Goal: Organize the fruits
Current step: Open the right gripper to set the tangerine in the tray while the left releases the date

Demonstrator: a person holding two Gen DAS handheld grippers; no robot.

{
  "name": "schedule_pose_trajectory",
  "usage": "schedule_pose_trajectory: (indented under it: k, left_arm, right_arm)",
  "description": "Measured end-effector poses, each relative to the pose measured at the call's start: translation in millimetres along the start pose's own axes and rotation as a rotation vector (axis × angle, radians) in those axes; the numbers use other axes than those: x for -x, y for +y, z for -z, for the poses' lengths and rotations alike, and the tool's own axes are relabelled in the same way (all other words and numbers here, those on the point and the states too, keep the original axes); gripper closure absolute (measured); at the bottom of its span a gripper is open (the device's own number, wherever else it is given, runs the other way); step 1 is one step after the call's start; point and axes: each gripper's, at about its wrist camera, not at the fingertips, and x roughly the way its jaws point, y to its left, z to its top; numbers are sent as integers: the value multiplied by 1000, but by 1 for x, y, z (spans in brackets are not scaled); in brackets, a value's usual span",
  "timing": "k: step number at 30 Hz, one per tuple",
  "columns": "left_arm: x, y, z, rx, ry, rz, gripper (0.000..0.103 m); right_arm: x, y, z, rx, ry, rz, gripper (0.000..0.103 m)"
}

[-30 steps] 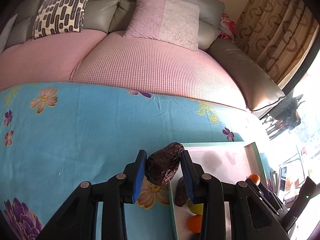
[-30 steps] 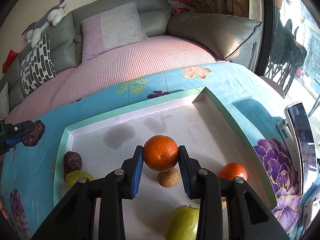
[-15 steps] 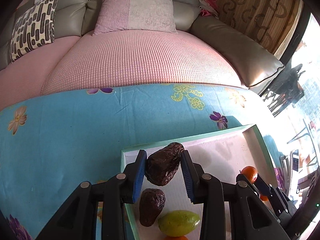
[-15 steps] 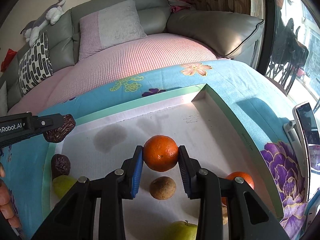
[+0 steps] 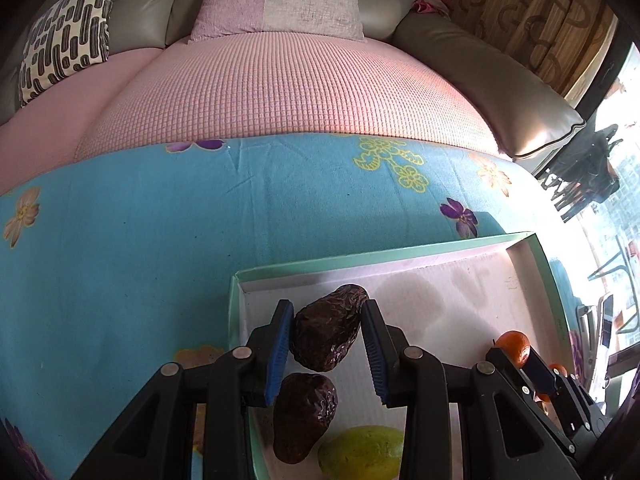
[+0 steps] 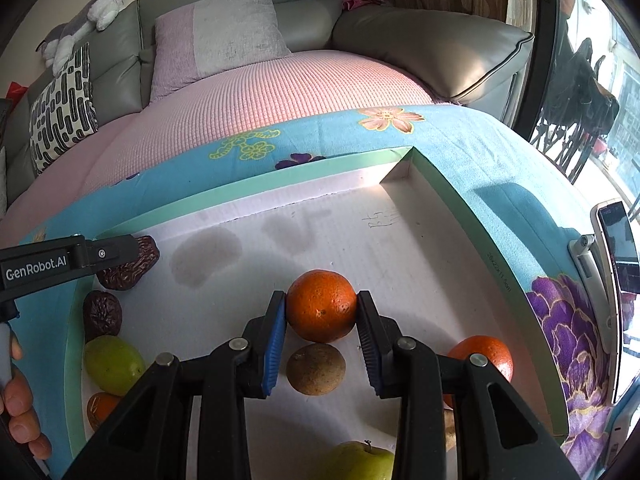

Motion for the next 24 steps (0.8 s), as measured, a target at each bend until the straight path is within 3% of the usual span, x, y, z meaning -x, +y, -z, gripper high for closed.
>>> schedule_pose_trajectory:
  k: [8, 12, 16, 21, 23, 24]
  left_arm:
    - [11, 4, 0, 13, -14, -5, 65]
    - [27, 4, 1, 11, -42, -2, 53]
    - [41, 8, 5, 18, -69, -9, 50]
    - [53, 20, 12, 35, -99, -79, 32]
    - [54, 29, 15, 51, -109, -125, 22]
    - [55, 33, 17, 61, -113, -146, 16]
  right_arm:
    - [3, 0, -1, 12, 4, 2, 66]
    - [11, 0, -3, 14, -9, 1, 65]
    - [20, 3, -4, 28, -17, 6, 55]
    - [25, 5, -5, 36, -10, 3, 52]
    - [23, 5, -5, 43, 0, -9, 36]
    - [22, 5, -4, 47, 5, -7, 34]
